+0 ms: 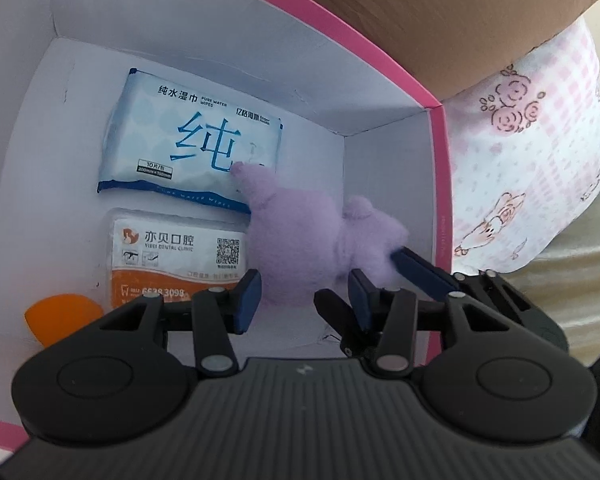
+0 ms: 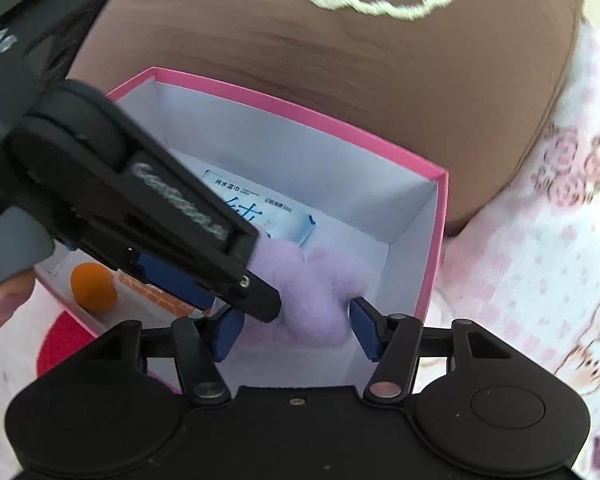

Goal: Organize objects
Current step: 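Lower the plush toy into the pink box and open the left gripper, then withdraw the left tool up from the pink box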

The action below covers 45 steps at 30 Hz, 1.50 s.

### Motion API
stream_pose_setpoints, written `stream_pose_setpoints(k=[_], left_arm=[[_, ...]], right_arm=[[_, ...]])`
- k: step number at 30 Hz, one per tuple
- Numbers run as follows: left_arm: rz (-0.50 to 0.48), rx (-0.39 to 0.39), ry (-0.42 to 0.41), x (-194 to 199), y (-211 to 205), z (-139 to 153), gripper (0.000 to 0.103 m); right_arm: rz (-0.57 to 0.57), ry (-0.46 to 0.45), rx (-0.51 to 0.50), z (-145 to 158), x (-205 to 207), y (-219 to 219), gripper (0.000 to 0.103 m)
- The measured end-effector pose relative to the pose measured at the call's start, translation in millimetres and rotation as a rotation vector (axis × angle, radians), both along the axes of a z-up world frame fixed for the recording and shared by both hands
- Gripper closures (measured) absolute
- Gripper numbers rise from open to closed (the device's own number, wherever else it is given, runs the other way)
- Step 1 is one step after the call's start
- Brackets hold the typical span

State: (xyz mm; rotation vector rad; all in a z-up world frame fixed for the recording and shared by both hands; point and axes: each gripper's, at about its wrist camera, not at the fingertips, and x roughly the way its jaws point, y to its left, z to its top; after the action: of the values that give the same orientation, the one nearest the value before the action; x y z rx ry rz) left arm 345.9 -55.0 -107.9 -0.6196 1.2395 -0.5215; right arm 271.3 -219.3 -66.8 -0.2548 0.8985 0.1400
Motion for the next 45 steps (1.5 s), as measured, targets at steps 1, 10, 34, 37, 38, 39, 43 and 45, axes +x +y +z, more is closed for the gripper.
stream_pose_setpoints(k=[1,10,34,37,38,39,43,45], left_arm=[[0.002,-0.007,-0.004,-0.8,1.4,0.8,0.058],[0.022,0.010,-0.048,-12.9,9.1,10.6,0.058],[-0.049,0.270,-0.241,-92.4,36.6,84.5,0.050],[-0.032,0.278,-0.273,-102.4,44.9,97.0,0.049],[-0.035,0.279,-0.280,-105.0,46.2,100.7,0.048],[-0.041,0.283,-0.288,-108.2,47.0,104.9,0.048],[-0.048,0.302,-0.316,-119.6,48.8,121.0,0.045],[-0.052,0.313,-0.331,-127.0,50.1,129.0,0.045]], right_arm=[[-0.005,0.000,0.011,0.1,0.0,-2.5,0.041],[-0.024,-0.024,0.017,-3.6,-5.1,-13.3,0.058],[-0.026,-0.083,0.232,52.3,-75.6,-15.1,0.055],[-0.030,-0.096,0.247,58.4,-84.3,-10.8,0.054],[-0.028,-0.098,0.249,60.8,-87.5,-9.5,0.054],[-0.027,-0.103,0.247,63.1,-90.4,-8.1,0.054],[-0.022,-0.112,0.258,75.5,-101.5,-6.2,0.052],[-0.021,-0.114,0.270,82.1,-105.8,-5.8,0.051]])
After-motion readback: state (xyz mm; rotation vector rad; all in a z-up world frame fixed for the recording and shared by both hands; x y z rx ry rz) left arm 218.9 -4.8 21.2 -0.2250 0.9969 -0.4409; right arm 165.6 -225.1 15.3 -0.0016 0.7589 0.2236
